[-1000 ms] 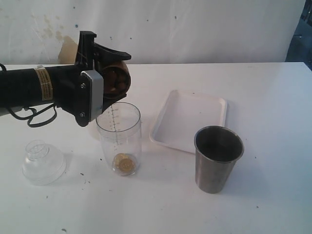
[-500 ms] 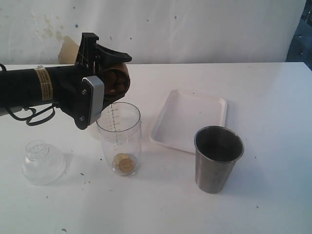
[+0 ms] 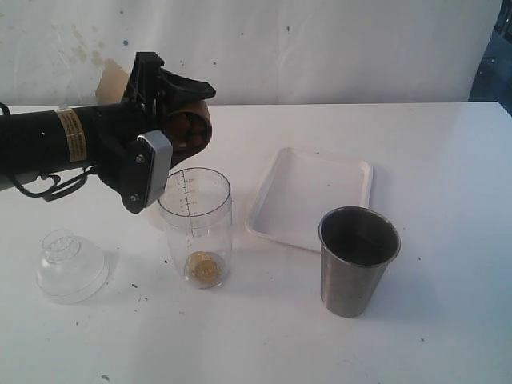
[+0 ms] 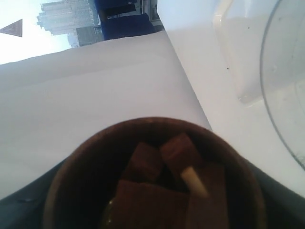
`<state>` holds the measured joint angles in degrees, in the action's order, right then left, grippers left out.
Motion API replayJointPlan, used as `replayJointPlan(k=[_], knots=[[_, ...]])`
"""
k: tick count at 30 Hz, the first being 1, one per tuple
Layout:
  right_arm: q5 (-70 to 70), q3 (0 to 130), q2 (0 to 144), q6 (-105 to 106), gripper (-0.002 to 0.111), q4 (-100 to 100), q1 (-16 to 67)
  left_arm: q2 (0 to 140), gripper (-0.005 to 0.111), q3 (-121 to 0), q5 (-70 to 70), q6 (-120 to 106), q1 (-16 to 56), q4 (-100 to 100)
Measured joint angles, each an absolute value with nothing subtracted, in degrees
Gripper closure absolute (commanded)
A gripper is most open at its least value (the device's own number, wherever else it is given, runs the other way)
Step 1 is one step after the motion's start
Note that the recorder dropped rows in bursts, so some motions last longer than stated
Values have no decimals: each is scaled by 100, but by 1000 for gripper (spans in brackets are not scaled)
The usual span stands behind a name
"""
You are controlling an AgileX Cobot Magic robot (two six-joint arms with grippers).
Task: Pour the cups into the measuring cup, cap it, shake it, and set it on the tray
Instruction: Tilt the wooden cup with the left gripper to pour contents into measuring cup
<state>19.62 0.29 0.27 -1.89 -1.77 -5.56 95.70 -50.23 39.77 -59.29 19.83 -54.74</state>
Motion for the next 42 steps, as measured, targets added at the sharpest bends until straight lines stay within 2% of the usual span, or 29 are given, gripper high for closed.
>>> replayJointPlan(k=[32, 42], knots=[[1962, 29, 27, -189, 108, -177, -556, 9836, 107, -5208, 4114, -6343, 1989, -5805], [1962, 29, 27, -189, 108, -177, -556, 9863, 107, -5231, 4115, -7108, 1989, -5805]])
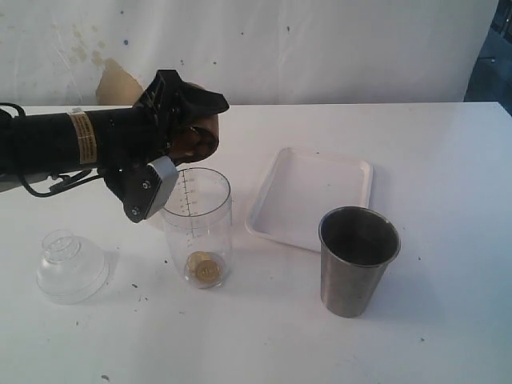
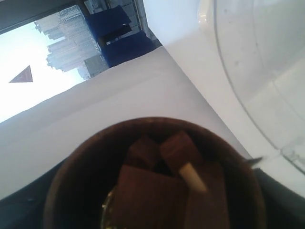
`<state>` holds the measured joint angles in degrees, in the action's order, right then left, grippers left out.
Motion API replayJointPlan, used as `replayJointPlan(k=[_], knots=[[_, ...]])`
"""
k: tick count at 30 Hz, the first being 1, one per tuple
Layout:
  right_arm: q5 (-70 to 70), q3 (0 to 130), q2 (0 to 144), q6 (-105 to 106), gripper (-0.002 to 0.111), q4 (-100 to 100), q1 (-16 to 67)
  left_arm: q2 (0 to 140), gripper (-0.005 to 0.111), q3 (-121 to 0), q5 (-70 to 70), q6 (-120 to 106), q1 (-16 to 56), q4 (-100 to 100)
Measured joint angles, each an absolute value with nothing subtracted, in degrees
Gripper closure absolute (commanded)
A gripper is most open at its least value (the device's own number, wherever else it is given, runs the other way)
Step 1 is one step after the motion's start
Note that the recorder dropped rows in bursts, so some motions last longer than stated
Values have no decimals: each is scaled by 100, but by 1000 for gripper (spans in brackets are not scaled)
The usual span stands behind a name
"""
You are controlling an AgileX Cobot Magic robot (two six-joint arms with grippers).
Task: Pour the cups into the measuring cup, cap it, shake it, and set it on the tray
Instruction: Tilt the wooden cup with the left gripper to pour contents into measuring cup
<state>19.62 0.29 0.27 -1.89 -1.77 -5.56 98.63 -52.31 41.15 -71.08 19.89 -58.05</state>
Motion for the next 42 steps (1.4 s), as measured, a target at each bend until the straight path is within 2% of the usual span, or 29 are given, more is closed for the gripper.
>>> replayJointPlan(k=[42], knots=[[1962, 29, 27, -189, 108, -177, -556, 9889, 107, -5231, 4403, -9148, 1989, -5993]])
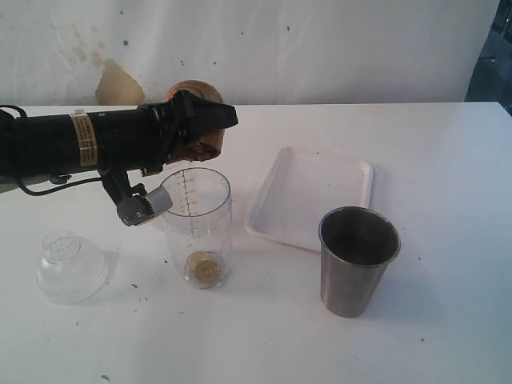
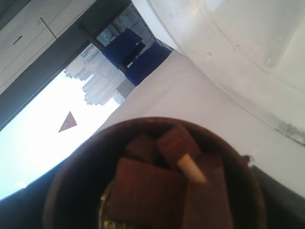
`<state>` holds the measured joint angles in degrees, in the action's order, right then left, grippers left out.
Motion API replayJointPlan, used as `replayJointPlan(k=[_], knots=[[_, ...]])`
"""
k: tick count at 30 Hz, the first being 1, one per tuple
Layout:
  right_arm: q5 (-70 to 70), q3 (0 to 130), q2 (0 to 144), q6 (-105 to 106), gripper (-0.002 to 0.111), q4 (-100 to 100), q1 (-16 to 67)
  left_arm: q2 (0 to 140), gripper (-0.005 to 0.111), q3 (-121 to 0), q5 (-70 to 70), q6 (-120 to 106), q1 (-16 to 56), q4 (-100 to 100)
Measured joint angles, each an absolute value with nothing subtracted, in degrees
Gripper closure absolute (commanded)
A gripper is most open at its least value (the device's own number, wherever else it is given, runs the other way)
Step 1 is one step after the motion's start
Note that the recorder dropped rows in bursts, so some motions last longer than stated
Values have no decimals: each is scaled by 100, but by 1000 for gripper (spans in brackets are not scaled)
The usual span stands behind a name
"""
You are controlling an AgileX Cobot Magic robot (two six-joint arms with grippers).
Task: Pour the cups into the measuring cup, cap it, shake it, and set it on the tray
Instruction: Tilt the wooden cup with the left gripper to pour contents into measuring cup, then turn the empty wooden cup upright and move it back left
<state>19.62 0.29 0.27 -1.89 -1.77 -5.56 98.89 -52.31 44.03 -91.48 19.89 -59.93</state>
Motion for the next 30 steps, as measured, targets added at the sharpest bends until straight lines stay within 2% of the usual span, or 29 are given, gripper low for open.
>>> replayJointPlan(k=[30], knots=[[1962, 29, 27, -189, 108, -177, -556, 9889, 107, -5231, 4425, -9121, 1989, -5742]])
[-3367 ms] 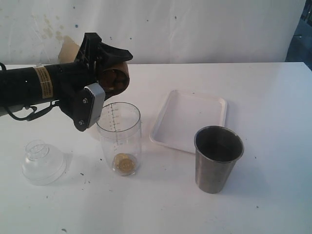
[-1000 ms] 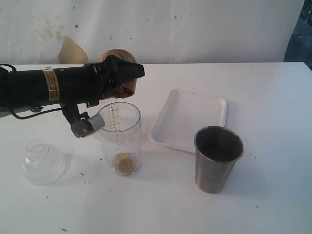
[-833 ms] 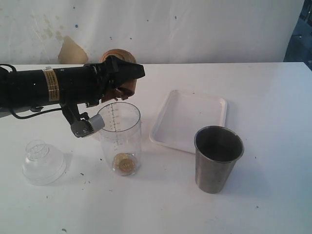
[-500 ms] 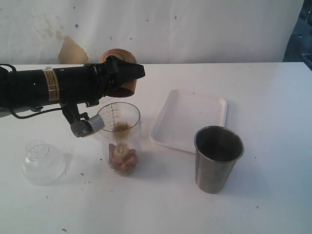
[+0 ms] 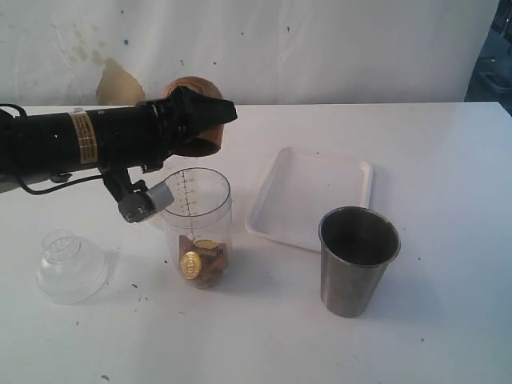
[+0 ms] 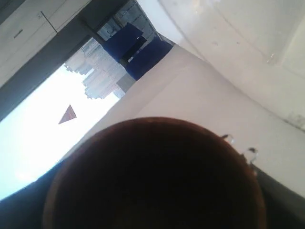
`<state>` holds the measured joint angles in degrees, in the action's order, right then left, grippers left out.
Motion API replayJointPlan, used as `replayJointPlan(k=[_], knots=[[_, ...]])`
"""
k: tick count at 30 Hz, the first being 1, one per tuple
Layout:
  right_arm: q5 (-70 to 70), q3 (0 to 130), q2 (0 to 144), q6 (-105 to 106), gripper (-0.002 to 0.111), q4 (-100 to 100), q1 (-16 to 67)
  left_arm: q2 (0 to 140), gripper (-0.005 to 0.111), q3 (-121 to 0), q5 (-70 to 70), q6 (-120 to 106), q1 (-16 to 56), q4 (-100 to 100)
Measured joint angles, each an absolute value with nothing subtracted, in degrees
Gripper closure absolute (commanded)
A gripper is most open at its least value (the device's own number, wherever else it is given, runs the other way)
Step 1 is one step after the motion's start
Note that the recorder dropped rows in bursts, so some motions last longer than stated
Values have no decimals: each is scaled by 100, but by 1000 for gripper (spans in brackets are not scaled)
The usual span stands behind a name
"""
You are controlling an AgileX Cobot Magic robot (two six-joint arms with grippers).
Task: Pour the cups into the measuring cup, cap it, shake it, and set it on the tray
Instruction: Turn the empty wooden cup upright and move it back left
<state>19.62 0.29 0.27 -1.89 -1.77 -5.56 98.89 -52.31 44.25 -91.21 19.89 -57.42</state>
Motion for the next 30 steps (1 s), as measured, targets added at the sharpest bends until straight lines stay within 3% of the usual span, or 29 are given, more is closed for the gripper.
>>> replayJointPlan(k=[14, 21, 30], knots=[[1962, 29, 27, -189, 108, -177, -556, 9889, 107, -5235, 5407, -3128, 1998, -1385], [1962, 29, 27, -189, 108, -177, -556, 9407, 107, -5235, 3778, -1188, 1941, 334], [1962, 29, 27, -189, 108, -177, -556, 9052, 107, -5142, 2119, -778, 1021, 1477]])
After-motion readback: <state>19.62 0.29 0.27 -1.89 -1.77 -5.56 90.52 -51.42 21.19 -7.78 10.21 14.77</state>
